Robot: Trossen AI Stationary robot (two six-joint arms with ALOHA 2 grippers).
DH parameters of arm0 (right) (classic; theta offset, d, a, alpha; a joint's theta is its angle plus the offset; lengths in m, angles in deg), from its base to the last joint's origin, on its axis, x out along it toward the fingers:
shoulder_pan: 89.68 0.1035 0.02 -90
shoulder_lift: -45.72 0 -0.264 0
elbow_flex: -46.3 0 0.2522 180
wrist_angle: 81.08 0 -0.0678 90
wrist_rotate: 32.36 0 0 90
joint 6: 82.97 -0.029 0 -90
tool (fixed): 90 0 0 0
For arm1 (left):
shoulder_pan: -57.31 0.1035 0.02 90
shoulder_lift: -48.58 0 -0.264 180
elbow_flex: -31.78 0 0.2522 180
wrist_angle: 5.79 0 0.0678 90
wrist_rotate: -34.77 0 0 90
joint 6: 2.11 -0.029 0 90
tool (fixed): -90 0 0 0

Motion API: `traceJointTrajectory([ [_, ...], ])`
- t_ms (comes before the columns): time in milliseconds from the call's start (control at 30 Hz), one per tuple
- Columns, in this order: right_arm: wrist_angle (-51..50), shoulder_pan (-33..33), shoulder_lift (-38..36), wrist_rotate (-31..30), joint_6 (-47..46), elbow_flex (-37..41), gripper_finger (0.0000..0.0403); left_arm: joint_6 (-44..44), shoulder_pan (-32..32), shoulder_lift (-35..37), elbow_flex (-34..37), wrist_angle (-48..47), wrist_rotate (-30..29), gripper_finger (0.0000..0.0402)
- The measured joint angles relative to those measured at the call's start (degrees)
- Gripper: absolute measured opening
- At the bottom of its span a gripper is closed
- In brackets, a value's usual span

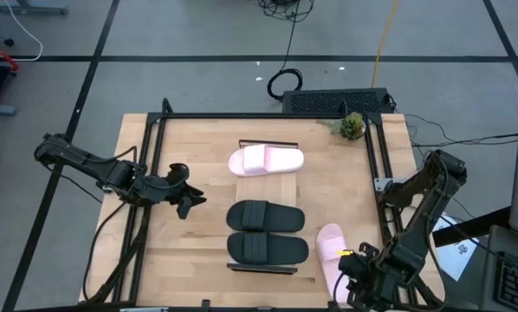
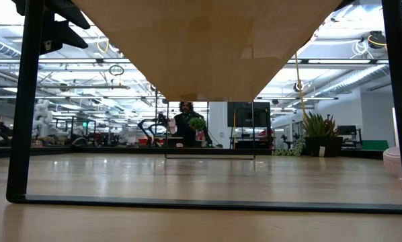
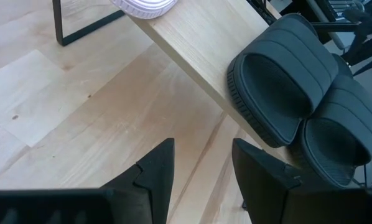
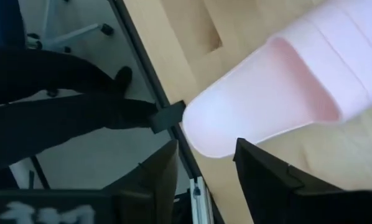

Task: Pick and place slides into the shelf
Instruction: Put the pink slipper on the shelf

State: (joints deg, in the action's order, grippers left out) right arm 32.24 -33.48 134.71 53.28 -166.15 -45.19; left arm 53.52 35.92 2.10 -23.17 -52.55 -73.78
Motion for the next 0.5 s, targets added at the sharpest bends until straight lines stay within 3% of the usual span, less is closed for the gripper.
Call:
traceJointTrajectory([
  [500,8.3,-0.4,-0.5,3.1,2.0,1.3,0.0137,0.0,0.0,0.0,0.0,0.0,0.0,0.0161],
])
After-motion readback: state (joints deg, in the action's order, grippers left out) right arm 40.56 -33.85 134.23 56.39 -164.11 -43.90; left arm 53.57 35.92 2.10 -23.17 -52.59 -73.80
